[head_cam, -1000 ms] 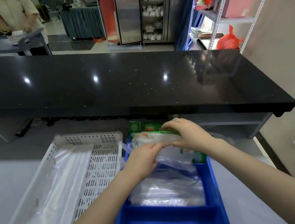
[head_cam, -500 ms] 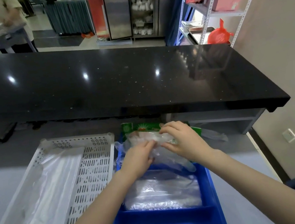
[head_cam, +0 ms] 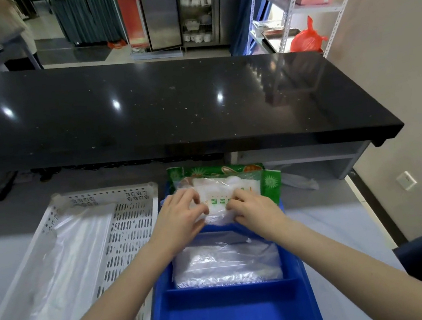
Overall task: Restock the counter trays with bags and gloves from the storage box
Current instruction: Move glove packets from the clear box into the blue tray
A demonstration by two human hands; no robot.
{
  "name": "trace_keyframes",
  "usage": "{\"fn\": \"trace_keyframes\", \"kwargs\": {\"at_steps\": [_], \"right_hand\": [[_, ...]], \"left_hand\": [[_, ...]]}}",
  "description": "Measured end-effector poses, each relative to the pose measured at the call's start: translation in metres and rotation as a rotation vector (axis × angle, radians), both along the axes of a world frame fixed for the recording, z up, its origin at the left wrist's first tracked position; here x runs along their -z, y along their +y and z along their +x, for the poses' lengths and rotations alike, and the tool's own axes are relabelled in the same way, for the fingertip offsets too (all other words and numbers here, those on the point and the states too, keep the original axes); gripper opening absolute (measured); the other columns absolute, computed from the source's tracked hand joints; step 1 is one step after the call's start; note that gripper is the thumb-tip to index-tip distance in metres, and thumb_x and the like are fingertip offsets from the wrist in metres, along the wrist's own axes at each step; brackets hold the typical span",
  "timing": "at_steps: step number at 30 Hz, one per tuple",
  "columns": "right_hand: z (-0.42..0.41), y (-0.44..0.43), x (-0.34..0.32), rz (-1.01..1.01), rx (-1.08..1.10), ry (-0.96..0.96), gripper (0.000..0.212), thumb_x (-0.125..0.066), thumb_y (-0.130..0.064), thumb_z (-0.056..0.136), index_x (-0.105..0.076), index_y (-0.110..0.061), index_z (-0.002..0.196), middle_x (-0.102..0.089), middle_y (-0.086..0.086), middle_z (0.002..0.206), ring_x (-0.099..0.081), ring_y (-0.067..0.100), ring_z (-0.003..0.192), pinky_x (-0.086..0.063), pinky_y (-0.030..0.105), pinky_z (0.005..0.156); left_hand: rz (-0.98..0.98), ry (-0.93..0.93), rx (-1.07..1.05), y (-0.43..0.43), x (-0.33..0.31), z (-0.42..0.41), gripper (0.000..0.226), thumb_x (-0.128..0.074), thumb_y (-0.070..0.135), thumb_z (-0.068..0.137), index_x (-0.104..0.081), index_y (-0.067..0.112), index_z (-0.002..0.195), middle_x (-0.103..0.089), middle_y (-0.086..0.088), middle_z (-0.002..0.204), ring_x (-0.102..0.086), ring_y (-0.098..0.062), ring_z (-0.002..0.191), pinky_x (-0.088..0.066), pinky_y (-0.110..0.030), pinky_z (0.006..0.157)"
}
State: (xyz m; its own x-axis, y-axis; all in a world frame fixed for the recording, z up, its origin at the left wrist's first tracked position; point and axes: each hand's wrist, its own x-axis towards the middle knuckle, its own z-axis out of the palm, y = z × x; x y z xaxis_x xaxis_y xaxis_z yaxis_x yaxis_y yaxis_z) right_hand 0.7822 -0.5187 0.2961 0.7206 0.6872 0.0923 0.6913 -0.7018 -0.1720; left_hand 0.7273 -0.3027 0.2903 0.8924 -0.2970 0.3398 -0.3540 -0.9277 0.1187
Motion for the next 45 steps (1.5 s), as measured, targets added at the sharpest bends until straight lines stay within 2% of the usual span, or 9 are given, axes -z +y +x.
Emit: {"fn": "trace_keyframes", "kwargs": {"at_steps": [8,13,21,25,30,35,40,43,45], "right_hand": [[0.003,-0.013,-0.004,0.093,-0.041,-0.011,0.027,-0.069,-0.020,0.081,-0.065,-0.013,0.107,-0.066,0.003,0.100,-0.060,0.023,0.089,-0.049,0.036,0.077],[0.004,-0.036,-0.007,0.020,-0.096,-0.024,0.013,-0.059,-0.033,0.088,-0.062,-0.021,0.090,-0.066,-0.004,0.091,-0.056,0.015,0.087,-0.048,0.033,0.079],[0.009,-0.025,-0.003,-0.112,-0.074,-0.281,0.010,-0.075,-0.011,0.075,-0.068,-0.009,0.081,-0.058,0.006,0.087,-0.053,0.021,0.076,-0.048,0.033,0.057],[0.009,-0.018,0.009,-0.176,0.005,-0.186,0.013,-0.072,-0.004,0.075,-0.063,-0.009,0.082,-0.062,0.007,0.081,-0.058,0.023,0.065,-0.048,0.035,0.045],[0.005,-0.033,0.017,-0.121,0.031,-0.001,0.017,-0.047,-0.022,0.096,-0.061,-0.014,0.101,-0.068,0.006,0.100,-0.064,0.027,0.083,-0.052,0.039,0.066],[-0.001,-0.047,0.012,-0.155,0.045,0.152,0.029,-0.034,-0.042,0.099,-0.055,-0.030,0.114,-0.066,0.001,0.121,-0.055,0.026,0.100,-0.042,0.032,0.088],[-0.004,-0.045,0.008,-0.046,0.112,0.228,0.008,-0.042,-0.039,0.096,-0.038,-0.032,0.098,-0.065,-0.006,0.099,-0.058,0.016,0.076,-0.046,0.028,0.060],[-0.009,-0.040,0.004,0.072,0.118,0.143,0.013,-0.047,-0.040,0.095,-0.048,-0.027,0.096,-0.047,-0.008,0.106,-0.056,0.013,0.082,-0.047,0.024,0.066],[-0.010,-0.035,0.003,0.128,0.135,0.092,0.019,-0.051,-0.040,0.094,-0.054,-0.021,0.094,-0.042,-0.006,0.104,-0.052,0.011,0.083,-0.049,0.026,0.070]], "left_hand": [[-0.236,0.267,-0.195,-0.001,0.004,0.004,0.015,-0.068,0.024,0.082,-0.058,0.025,0.094,-0.061,0.010,0.084,-0.057,-0.011,0.074,-0.041,-0.023,0.062],[-0.140,0.324,-0.024,0.011,-0.004,-0.004,0.010,-0.064,0.032,0.086,-0.057,0.026,0.086,-0.061,0.010,0.091,-0.059,-0.011,0.078,-0.051,-0.026,0.070],[-0.081,0.433,-0.016,0.011,0.003,-0.005,0.047,-0.056,0.000,0.087,-0.059,0.029,0.123,-0.047,0.008,0.116,-0.055,-0.012,0.093,-0.051,-0.024,0.079],[0.035,0.293,-0.012,0.012,0.004,0.005,0.037,-0.054,0.009,0.090,-0.066,0.032,0.118,-0.063,0.010,0.108,-0.055,-0.014,0.100,-0.040,-0.027,0.087],[0.060,0.324,-0.064,0.012,0.002,0.000,0.035,-0.042,0.027,0.098,-0.059,0.041,0.125,-0.065,0.008,0.115,-0.049,-0.013,0.107,-0.029,-0.030,0.094],[0.118,0.418,-0.068,0.009,-0.001,-0.010,0.039,-0.034,0.022,0.098,-0.047,0.037,0.131,-0.070,0.001,0.105,-0.051,-0.018,0.081,-0.030,-0.027,0.074],[0.012,0.299,-0.043,0.012,0.004,-0.012,0.034,-0.054,0.006,0.086,-0.040,0.028,0.108,-0.062,0.003,0.110,-0.052,-0.014,0.069,-0.031,-0.019,0.053],[-0.026,0.201,-0.068,0.015,0.009,-0.014,0.048,-0.061,0.002,0.081,-0.041,0.027,0.116,-0.058,0.003,0.110,-0.044,-0.011,0.056,-0.020,-0.014,0.045],[-0.031,0.104,-0.103,0.015,0.009,-0.015,0.056,-0.067,0.003,0.077,-0.046,0.023,0.124,-0.063,0.001,0.104,-0.043,-0.013,0.057,-0.029,-0.018,0.048]]}}
